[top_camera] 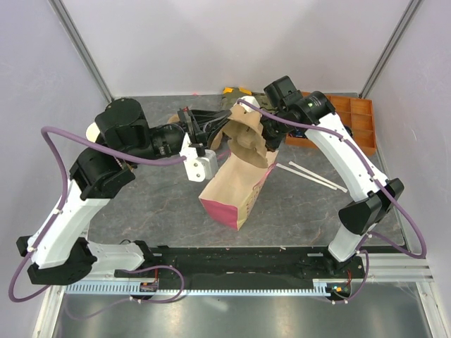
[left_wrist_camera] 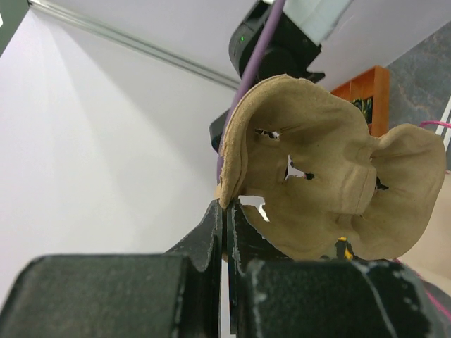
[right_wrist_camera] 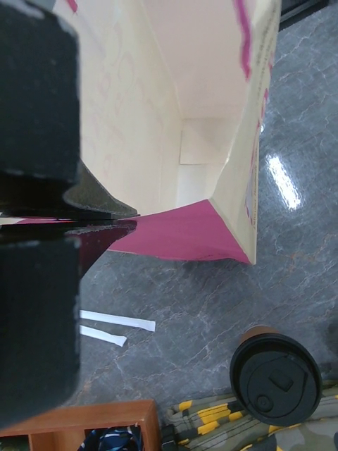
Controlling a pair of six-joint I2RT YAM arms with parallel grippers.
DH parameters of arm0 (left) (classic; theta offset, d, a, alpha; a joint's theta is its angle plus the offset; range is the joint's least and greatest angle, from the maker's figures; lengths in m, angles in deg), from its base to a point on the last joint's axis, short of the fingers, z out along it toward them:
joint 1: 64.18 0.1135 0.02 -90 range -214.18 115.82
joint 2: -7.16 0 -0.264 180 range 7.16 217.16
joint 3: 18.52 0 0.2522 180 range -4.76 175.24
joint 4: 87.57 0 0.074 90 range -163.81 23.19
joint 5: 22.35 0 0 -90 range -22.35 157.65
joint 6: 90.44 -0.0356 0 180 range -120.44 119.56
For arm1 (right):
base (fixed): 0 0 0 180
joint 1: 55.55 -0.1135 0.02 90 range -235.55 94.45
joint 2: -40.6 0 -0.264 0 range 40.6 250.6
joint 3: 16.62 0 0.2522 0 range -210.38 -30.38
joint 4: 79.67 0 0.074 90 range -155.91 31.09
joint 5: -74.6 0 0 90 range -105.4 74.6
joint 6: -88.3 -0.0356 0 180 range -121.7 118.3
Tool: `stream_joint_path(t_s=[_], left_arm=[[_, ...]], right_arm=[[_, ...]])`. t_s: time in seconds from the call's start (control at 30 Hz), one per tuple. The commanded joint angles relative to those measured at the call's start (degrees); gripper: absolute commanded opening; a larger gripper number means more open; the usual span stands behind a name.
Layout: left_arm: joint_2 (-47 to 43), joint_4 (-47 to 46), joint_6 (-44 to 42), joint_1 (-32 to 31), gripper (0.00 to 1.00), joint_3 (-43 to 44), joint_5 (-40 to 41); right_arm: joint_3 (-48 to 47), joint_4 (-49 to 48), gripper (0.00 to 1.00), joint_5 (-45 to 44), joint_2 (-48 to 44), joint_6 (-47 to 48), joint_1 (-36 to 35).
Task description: Pack the takeout coffee
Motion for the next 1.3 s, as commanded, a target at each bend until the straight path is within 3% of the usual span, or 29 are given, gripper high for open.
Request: stream_joint_path(t_s=[0.0,0.23,0.47,0.77,1.07,1.27], left_arm=[[-2.3,-1.0,-5.4,-0.2,0.02,-2.6,6.7],[-5.1,0.8,-10.2,-0.1,0.02,-6.4,8.3],[-3.5,6.3,-7.7,-0.8,0.02,-7.9,4.1],[-1.9,6.7,-5.0,-2.6,0.02,-7.9,2.8],[0.0,6.7,-4.6,-3.4,0.02,-0.2,4.1],[-1.4,7.4,-4.3,-4.1,0.02,-4.7,4.0]], right_arm=[[0.9,-1.4,0.00,3.9,-2.7,3.6,-0.2],[1.1,-2.4,0.00,5.2,-3.1,4.7,-0.3],[-2.1,-2.2,0.00,4.7,-1.4,2.4,-0.3],[-2.1,-0.9,0.00,1.7,-1.3,1.6,-0.3],[-2.2,-0.7,0.00,0.5,-0.2,1.0,-0.2],[-2.7,-0.7,0.00,1.2,-0.1,0.6,-0.3]])
